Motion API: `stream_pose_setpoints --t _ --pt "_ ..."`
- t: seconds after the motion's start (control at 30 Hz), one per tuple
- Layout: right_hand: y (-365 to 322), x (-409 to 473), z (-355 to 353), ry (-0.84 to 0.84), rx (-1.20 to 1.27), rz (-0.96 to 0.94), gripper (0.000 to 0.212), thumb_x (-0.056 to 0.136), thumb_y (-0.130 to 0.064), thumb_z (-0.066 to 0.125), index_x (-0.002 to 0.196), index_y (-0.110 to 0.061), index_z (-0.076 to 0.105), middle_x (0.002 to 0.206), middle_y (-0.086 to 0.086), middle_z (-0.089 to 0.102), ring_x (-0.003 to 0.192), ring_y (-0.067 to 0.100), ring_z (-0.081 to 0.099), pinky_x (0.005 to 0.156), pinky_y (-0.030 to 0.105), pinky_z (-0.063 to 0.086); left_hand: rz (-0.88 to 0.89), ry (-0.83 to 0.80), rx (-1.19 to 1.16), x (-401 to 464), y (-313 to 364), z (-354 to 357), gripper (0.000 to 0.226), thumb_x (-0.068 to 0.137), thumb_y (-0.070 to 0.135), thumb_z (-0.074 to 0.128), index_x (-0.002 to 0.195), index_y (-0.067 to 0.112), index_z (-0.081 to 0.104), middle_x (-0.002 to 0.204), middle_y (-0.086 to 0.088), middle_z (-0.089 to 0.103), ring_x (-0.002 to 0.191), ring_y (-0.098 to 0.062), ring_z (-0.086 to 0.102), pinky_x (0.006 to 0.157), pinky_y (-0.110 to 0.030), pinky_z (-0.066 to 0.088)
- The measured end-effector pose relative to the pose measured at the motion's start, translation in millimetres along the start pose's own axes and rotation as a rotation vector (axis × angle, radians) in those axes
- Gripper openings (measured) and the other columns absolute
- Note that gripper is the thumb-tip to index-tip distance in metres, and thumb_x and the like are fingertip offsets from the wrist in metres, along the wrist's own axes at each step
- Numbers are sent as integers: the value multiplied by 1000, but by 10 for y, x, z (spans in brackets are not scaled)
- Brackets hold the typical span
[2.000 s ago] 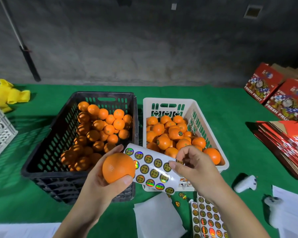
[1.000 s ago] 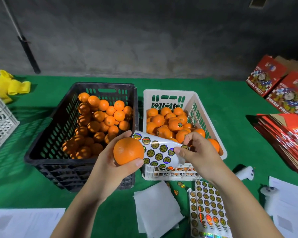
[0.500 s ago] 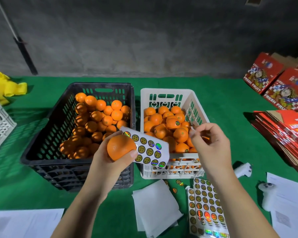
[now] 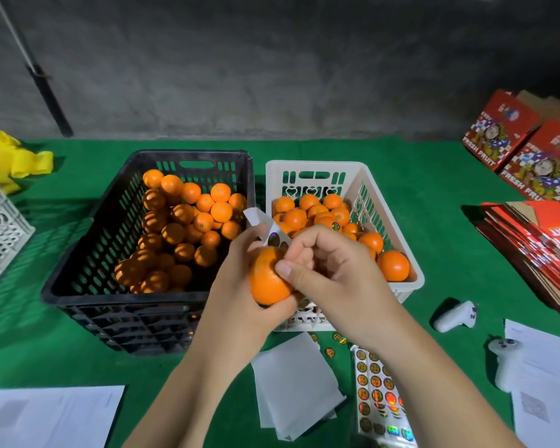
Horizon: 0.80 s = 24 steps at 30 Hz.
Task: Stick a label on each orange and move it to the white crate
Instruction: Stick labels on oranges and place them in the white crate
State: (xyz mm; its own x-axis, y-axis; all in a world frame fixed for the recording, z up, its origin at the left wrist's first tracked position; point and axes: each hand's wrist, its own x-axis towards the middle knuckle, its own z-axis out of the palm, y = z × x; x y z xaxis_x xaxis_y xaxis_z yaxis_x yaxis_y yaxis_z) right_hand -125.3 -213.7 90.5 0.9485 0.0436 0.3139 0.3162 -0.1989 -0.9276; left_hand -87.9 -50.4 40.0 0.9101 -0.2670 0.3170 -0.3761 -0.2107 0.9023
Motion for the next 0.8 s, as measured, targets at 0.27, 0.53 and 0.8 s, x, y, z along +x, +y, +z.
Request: stream_pose_setpoints --t 0.27,0.53,0.8 --pt "42 35 -92 -105 -255 218 34 89 -59 72 109 -39 54 70 -5 54 65 9 50 61 38 45 33 38 69 -30 16 38 94 76 23 92 130 75 34 135 28 51 122 -9 61 96 -45 57" --pt "166 -12 -63 -152 301 549 48 74 -49 85 115 -35 66 120 14 68 95 22 73 86 41 60 123 -33 72 -65 31 62 76 73 35 86 120 74 41 125 27 50 114 -9 63 84 -25 55" --pt "392 -43 2 -32 171 475 51 70 -51 85 119 -49 68 127 6 64 101 27 72 85 48 62 -17 -154 -392 43 -275 -185 40 103 43 56 138 30 68 139 1 67 132 -18 63 99 -22 54"
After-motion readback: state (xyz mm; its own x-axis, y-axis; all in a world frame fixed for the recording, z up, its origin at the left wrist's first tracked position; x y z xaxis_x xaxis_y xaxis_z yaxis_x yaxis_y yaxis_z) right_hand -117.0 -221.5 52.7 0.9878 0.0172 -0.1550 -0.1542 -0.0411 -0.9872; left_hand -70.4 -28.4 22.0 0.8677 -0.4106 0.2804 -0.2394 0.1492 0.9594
